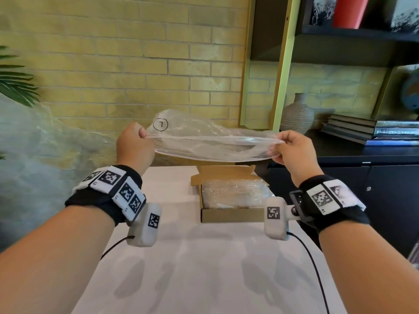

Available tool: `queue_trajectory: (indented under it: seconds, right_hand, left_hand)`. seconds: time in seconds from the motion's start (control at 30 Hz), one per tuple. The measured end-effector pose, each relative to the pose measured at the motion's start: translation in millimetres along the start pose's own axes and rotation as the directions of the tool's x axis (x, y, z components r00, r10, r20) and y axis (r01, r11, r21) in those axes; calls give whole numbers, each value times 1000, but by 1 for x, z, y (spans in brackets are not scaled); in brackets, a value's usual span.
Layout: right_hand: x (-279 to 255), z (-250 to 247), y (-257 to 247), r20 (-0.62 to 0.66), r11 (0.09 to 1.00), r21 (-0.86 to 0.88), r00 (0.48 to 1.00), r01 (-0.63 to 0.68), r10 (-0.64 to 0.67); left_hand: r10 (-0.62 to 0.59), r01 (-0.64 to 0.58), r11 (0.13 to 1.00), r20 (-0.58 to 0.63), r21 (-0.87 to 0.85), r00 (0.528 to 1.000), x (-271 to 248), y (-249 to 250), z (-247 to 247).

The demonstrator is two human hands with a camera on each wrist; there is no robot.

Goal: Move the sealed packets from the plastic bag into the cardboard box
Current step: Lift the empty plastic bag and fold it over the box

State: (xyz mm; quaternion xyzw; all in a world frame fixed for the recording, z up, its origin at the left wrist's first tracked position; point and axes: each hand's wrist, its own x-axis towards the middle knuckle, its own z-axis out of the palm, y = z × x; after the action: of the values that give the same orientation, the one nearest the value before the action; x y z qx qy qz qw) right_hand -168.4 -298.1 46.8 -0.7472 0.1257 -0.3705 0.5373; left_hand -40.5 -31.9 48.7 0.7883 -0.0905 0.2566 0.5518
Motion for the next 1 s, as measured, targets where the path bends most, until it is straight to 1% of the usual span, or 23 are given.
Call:
queue_trajectory:
  seconds: [0.07, 0.1, 0.17, 0.27, 0.33, 0.37, 0.43, 0.47, 0.5, 0.57, 0.6, 0.7, 0.77, 0.8, 0.93, 1.0]
  right_hand:
    - [0, -3, 3, 41, 998, 65, 999, -25, 23]
    - [1, -4, 5, 43, 993, 111, 998, -46, 42]
    - [1, -6, 8, 37, 979, 186, 997, -79, 74]
    - [4, -9, 13, 49, 966, 243, 996, -89, 80]
    - [4, -12, 15, 62, 962, 261, 996, -82, 68]
    - [4, -14, 15, 60, 960, 271, 996, -76, 62]
    - [3, -17, 15, 40, 944, 322, 997, -78, 68]
    - [2, -18, 15, 25, 929, 361, 996, -85, 81]
    - [2, -20, 15, 16, 913, 396, 995, -96, 97]
    - [2, -24, 18, 42, 911, 397, 993, -115, 107]
    - [3, -25, 21, 73, 919, 374, 992, -122, 102]
    - [5, -28, 26, 144, 935, 313, 981, -168, 129]
    - [4, -29, 26, 175, 932, 320, 977, -172, 121]
    - [4, -29, 26, 191, 928, 333, 976, -165, 105]
    - [1, -28, 22, 257, 924, 357, 966, -135, 42]
    - [0, -28, 19, 284, 909, 398, 959, -124, 6]
  left_hand:
    - [-94, 115, 976, 120, -186, 988, -1, 1, 2]
    - [-120, 167, 955, 196, -244, 973, -3, 1, 1]
    - [-108, 213, 922, 314, -323, 943, -7, 0, -1]
    - [-65, 281, 829, 416, -483, 907, -8, 0, -5]
    - [-78, 323, 779, 428, -538, 900, -6, 0, -7]
    - [-97, 321, 777, 402, -541, 910, -5, 0, -8]
    - [-129, 276, 820, 307, -502, 943, -3, 0, -10]
    - [-129, 258, 836, 284, -483, 950, -3, -1, -12]
    - [-115, 250, 840, 292, -483, 950, -2, -1, -14]
    - [-76, 257, 834, 359, -489, 930, -2, -3, -18]
    - [-66, 263, 846, 399, -463, 915, -2, -3, -19]
    - [-62, 285, 889, 522, -358, 851, -4, -1, -21]
    - [-56, 295, 899, 582, -324, 811, -4, -2, -22]
    - [-52, 292, 904, 597, -312, 800, -4, -2, -23]
    - [-67, 320, 888, 595, -331, 801, -5, -3, -25]
    - [-42, 317, 879, 604, -357, 796, -4, -4, -28]
